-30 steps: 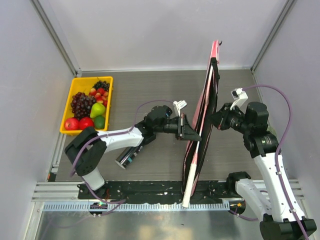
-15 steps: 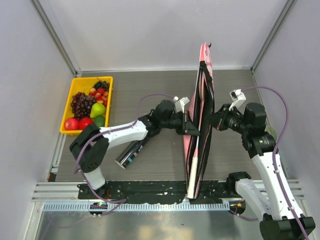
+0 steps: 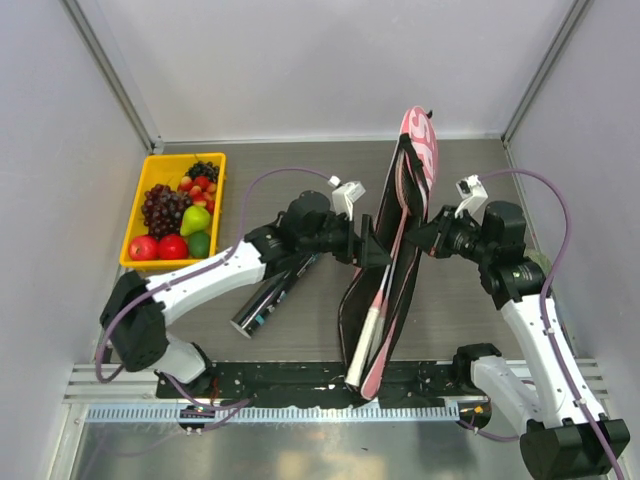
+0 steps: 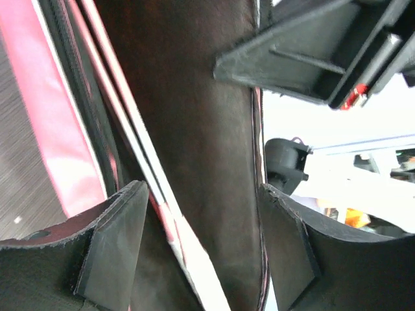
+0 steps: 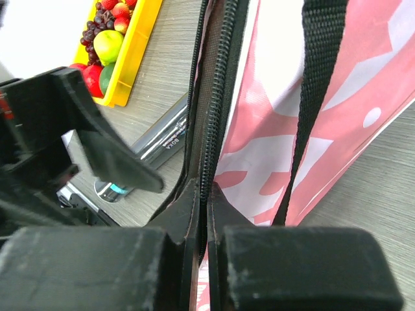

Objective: Pack up the badminton gear
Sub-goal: Place the racket in the racket bag.

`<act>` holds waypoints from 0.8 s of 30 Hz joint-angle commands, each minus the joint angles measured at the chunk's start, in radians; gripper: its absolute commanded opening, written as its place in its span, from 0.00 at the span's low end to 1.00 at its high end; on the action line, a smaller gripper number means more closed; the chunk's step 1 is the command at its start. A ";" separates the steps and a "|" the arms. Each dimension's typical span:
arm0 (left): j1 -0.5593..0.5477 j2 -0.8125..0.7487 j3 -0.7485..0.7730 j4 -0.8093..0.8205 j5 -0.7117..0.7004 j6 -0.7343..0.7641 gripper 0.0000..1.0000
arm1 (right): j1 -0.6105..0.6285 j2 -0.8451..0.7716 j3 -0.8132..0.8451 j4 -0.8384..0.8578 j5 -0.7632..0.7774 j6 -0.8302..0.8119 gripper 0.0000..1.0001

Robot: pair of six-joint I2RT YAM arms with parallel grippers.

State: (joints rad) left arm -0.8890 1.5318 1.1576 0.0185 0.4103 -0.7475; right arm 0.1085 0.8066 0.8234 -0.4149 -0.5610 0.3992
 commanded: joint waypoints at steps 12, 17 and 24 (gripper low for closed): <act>-0.093 -0.377 -0.192 -0.533 -0.403 0.188 0.71 | 0.002 0.017 0.069 0.205 -0.031 0.055 0.05; -0.111 -0.339 -0.256 -0.480 -0.373 0.145 0.71 | 0.002 0.013 0.071 0.211 -0.024 0.059 0.06; -0.169 -0.217 -0.269 -0.384 -0.344 0.106 0.69 | 0.002 0.011 0.068 0.209 -0.019 0.063 0.05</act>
State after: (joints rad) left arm -1.0245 1.2652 0.8848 -0.4591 0.0525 -0.6079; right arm 0.1093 0.8322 0.8249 -0.3588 -0.5617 0.4446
